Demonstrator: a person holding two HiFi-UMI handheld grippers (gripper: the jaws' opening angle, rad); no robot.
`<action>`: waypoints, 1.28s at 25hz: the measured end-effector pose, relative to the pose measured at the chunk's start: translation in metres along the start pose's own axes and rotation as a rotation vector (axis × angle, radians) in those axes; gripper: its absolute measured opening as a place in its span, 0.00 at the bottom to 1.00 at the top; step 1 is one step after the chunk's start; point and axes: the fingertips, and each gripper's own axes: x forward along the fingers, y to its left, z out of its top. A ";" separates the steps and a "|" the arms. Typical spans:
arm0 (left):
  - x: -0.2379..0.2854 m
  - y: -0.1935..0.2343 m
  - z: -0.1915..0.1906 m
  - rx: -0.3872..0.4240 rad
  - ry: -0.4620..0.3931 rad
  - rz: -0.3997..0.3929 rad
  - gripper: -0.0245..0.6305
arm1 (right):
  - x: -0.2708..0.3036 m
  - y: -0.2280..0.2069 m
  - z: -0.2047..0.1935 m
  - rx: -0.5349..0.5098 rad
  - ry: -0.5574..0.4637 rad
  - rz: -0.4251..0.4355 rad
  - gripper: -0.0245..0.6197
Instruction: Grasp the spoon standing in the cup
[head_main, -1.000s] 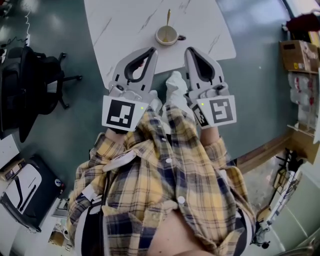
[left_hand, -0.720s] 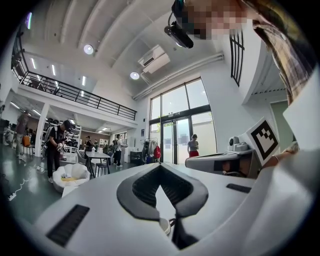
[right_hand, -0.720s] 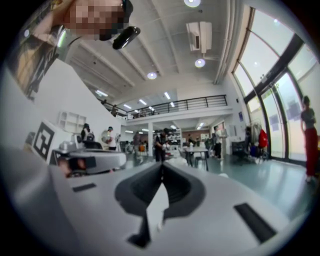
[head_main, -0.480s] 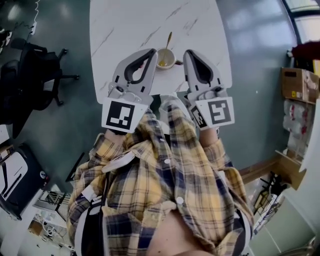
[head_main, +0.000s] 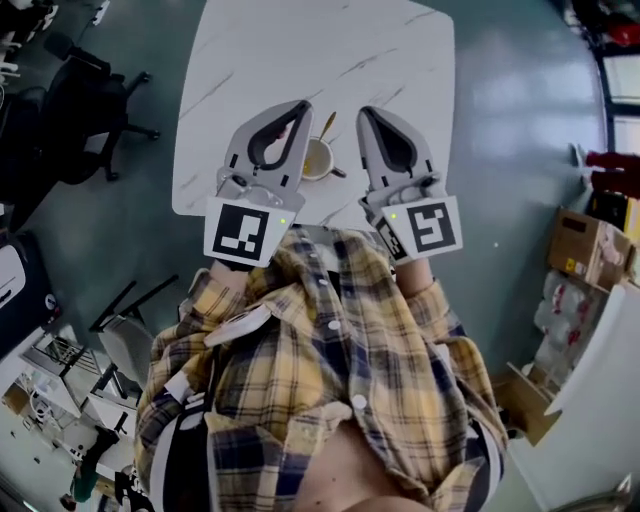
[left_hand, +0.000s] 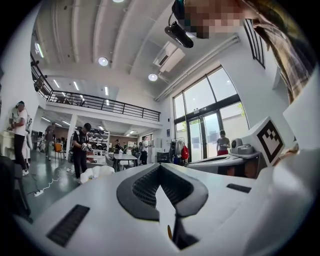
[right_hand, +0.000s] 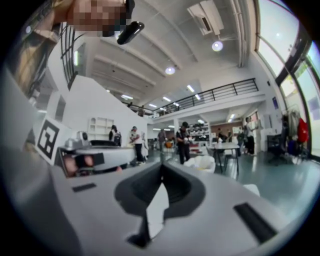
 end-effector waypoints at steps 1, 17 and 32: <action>0.003 0.001 -0.001 0.002 0.003 0.025 0.06 | 0.003 -0.004 -0.001 0.000 0.002 0.024 0.09; -0.004 0.022 -0.012 0.000 0.040 0.220 0.06 | 0.031 -0.007 -0.006 0.016 0.017 0.199 0.09; 0.014 0.027 -0.041 -0.049 0.115 0.125 0.06 | 0.043 -0.013 -0.023 0.044 0.062 0.159 0.09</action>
